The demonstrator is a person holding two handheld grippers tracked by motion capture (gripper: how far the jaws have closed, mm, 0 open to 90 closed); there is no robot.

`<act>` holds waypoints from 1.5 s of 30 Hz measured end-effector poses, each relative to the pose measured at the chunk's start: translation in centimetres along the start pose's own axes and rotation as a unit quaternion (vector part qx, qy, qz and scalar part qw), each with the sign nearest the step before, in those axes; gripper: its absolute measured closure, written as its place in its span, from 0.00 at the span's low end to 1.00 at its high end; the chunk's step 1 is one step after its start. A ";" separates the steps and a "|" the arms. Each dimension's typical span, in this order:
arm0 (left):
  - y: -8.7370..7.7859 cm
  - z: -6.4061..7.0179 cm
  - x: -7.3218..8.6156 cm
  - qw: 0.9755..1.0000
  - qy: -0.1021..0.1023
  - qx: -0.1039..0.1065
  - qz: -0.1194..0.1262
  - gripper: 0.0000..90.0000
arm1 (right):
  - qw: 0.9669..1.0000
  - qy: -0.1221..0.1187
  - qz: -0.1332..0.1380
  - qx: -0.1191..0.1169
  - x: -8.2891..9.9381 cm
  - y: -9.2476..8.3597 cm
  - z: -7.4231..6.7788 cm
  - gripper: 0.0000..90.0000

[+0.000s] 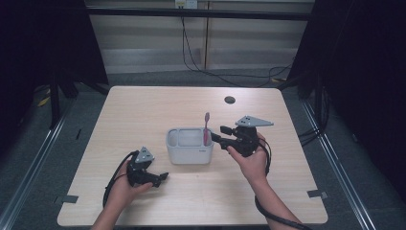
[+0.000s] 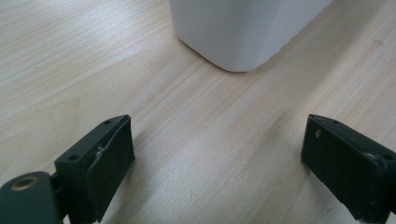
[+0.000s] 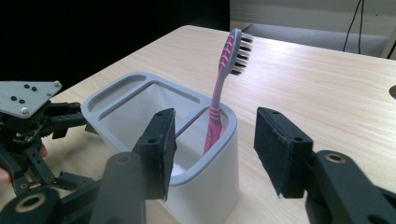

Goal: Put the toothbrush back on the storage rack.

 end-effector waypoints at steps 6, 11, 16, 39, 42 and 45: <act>0.0 0.1 0.0 1.000 -0.002 0.001 0.001 0.10 | 1.000 0.002 -0.009 -0.004 0.3 0.0 0.2 0.47; 0.0 0.1 0.0 1.000 -0.001 0.001 0.000 0.10 | 1.000 -0.002 -0.010 -0.006 0.3 -0.2 0.3 0.45; 0.0 0.1 0.0 1.000 -0.002 0.001 0.001 0.10 | 1.000 -0.006 -0.013 -0.004 0.5 -0.6 0.5 0.43; -0.1 0.0 0.1 1.000 0.000 -0.001 -0.001 0.10 | 0.999 -0.016 -0.026 -0.021 2.9 -2.4 1.8 0.36; -0.1 0.0 0.1 1.000 0.000 -0.001 -0.001 0.10 | 0.999 -0.016 -0.029 -0.023 3.3 -2.5 1.8 0.35; -0.1 0.1 0.1 1.000 -0.001 -0.001 0.000 0.10 | 0.999 -0.017 -0.031 -0.024 3.5 -2.6 1.9 0.35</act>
Point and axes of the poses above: each handheld gripper's, and its own axes: y roughly forward along the jaws, x roughly out of its underside, z roughly to its right, the point moved 9 cm from there along y, roughly forward along the jaws, and after that the axes turned 9 degrees about -y, right-handed, at the moved point
